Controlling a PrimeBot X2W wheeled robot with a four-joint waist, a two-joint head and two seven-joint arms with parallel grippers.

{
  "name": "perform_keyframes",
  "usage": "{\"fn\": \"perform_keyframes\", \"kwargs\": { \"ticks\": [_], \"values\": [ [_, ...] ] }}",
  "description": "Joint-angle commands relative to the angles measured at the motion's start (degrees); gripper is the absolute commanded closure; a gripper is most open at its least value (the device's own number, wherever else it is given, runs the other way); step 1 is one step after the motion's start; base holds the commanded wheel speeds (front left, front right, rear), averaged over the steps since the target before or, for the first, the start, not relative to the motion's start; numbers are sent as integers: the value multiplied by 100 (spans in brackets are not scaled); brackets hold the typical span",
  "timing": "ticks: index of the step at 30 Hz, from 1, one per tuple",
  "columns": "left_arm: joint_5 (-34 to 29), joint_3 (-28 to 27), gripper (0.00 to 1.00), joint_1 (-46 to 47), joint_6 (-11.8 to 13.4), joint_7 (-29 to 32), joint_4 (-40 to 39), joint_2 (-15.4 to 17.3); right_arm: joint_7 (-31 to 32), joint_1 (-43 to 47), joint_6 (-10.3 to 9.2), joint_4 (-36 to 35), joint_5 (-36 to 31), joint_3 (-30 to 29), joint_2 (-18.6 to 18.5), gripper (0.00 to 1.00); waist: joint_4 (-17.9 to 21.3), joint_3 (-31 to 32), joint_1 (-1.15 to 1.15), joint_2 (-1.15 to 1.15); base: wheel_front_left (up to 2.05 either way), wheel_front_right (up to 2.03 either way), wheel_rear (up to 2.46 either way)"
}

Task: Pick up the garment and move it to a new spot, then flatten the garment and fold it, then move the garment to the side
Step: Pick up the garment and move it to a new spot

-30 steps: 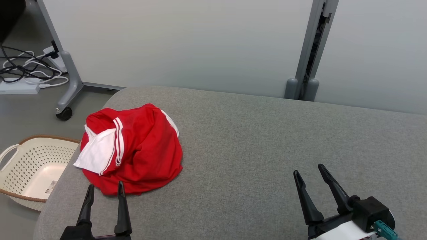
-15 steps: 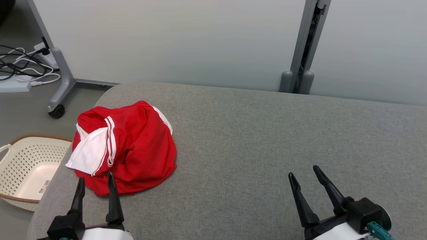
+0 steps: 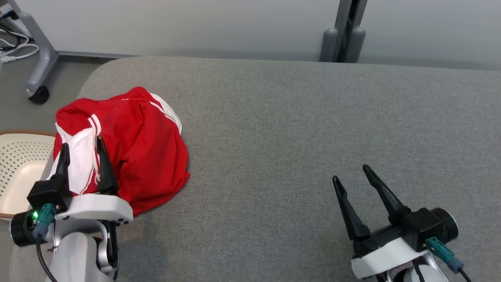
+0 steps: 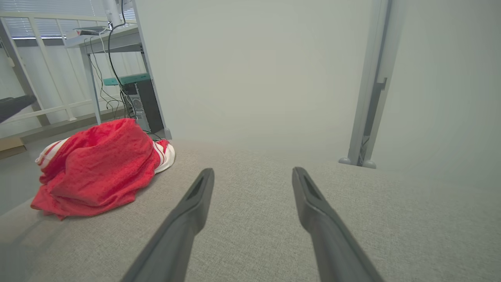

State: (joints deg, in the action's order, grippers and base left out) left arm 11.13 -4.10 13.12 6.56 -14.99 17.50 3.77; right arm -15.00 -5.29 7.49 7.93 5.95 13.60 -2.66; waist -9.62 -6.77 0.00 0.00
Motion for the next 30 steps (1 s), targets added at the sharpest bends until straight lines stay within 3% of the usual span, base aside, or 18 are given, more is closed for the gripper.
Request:
{"fn": "perform_keyframes", "kwargs": {
  "ticks": [1, 9, 14, 18, 25, 30],
  "values": [
    [15, -26, 0, 190, -51, -18, 163, 49, -37, -78, 1, -26, -53, -35, -43, 0, 84, -281, 0, 0, 0, 0, 0],
    [100, -167, 0, 1317, 48, 196, 1425, 314, -37, -373, 1, -55, -164, -122, -41, 0, 232, -792, 0, 0, 0, 0, 0],
    [267, -189, 0, 1999, -110, 714, 2199, 527, -38, -526, 1, -90, -200, -146, -42, 0, 293, -1060, 0, 0, 0, 0, 0],
    [471, -309, 0, 2412, -24, 1280, 2808, 607, -37, -629, 1, -93, -199, -152, -42, 0, 312, -1188, 0, 0, 0, 0, 0],
    [721, -300, 0, 2757, -308, 1956, 3743, 645, -37, -729, 1, -67, -124, -95, -41, 0, 353, -1279, 0, 0, 0, 0, 0],
    [752, -226, 0, 2877, -429, 2031, 4123, 666, -37, -742, 1, -71, -39, -101, -42, 0, 370, -1278, 0, 0, 0, 0, 0]
  ]
}}
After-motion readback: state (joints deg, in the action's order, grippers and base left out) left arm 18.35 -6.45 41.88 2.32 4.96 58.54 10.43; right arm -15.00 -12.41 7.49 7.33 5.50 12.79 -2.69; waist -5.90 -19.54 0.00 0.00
